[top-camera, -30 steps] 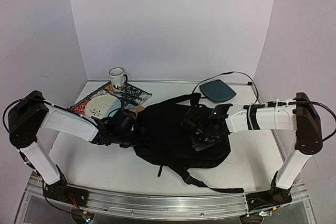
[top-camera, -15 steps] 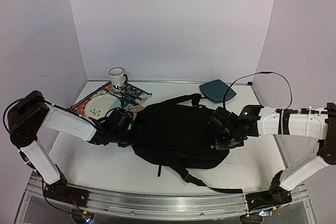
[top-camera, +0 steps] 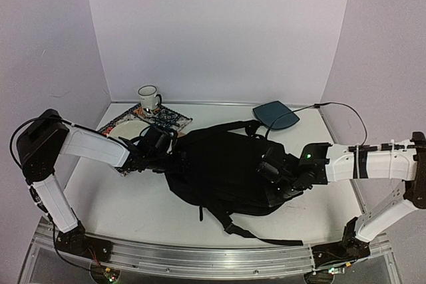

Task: Pack the student bag
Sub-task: Adjust the student bag at the center of the board.

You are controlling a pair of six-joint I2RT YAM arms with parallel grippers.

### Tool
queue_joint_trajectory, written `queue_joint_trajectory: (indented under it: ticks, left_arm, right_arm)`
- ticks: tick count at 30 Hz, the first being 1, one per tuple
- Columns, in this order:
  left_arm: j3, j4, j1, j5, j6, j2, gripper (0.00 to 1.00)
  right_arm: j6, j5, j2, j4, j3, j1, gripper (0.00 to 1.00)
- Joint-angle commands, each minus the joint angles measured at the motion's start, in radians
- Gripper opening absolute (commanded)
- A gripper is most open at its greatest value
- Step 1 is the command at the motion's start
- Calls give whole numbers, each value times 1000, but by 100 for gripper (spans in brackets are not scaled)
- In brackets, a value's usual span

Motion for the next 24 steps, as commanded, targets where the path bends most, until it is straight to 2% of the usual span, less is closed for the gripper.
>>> queue_joint_trajectory:
  ticks: [1,6,9,11,13,17,21,24]
  left_arm:
    - [157,26,18,-3,109,50,71]
    - [232,41,17,98,113,77,72]
    - [241,43,18,129,121,65,72]
    - [240,37,18,119,132,43,73]
    - [239,4,24,59,150,8,75]
    - [248,-82,69,-33,181,-59,78]
    - [266,-164,106,-98,209,-109,82]
    - [268,-179,130,-81,228,-146,84]
  right_arm:
    - [-9,-61,-10,-88,37,44,0]
    - [5,-37,-26,-111,51,56,1]
    - [5,4,-45,-118,70,57,11]
    - [5,42,-57,-123,88,57,24]
    - [1,93,-66,-127,108,57,38]
    - [-12,193,-67,-127,140,57,55]
    - [-13,263,-49,-122,167,56,68]
    - [-18,294,-35,-109,177,57,73]
